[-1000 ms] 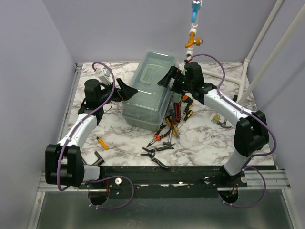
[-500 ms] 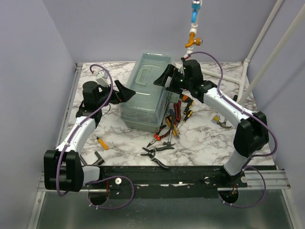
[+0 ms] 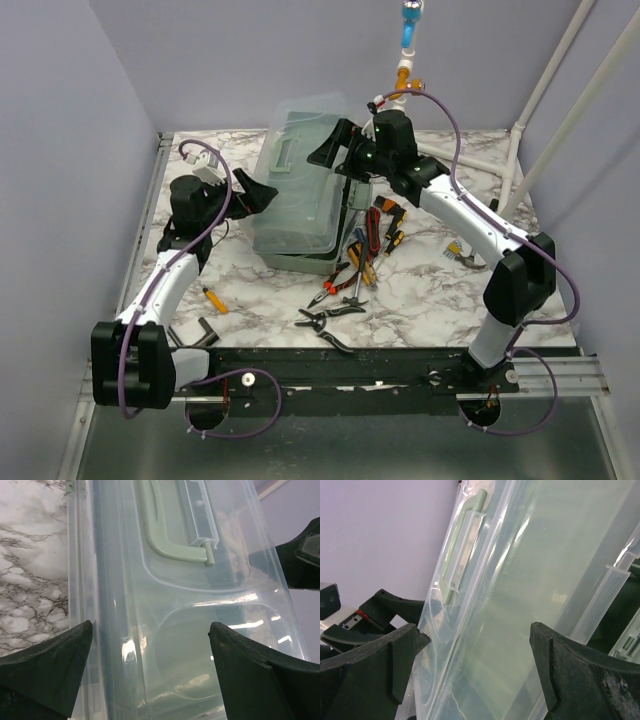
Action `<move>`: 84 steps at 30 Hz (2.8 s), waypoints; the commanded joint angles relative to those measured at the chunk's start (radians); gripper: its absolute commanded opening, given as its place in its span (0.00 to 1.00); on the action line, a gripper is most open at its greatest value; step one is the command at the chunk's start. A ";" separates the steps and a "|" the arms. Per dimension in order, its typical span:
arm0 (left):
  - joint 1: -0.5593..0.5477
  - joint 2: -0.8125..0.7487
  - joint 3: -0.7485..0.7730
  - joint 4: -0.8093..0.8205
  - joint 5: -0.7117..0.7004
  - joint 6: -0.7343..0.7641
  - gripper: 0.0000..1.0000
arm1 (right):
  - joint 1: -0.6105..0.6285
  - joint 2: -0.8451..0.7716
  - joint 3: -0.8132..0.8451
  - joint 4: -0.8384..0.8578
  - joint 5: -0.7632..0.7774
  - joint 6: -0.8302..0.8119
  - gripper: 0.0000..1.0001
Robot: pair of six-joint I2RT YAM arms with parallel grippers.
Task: Pack the tool kit
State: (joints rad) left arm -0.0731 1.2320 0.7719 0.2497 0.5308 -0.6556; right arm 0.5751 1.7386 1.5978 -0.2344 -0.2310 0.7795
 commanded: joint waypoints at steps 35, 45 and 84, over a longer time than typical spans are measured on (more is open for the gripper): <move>-0.045 -0.168 -0.070 0.041 0.050 -0.053 0.98 | 0.160 0.106 0.161 0.146 -0.248 0.117 0.98; -0.149 0.052 0.083 0.206 0.164 -0.125 0.99 | 0.156 0.063 0.196 -0.017 -0.127 0.041 0.98; -0.157 0.271 0.410 -0.179 -0.342 -0.074 0.98 | -0.109 0.387 0.610 -0.445 0.210 -0.405 0.81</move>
State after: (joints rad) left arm -0.2298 1.4380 1.1023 0.0463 0.2127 -0.7128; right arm 0.4885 2.1113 2.2162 -0.6960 0.0898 0.3622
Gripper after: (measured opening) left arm 0.984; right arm 0.832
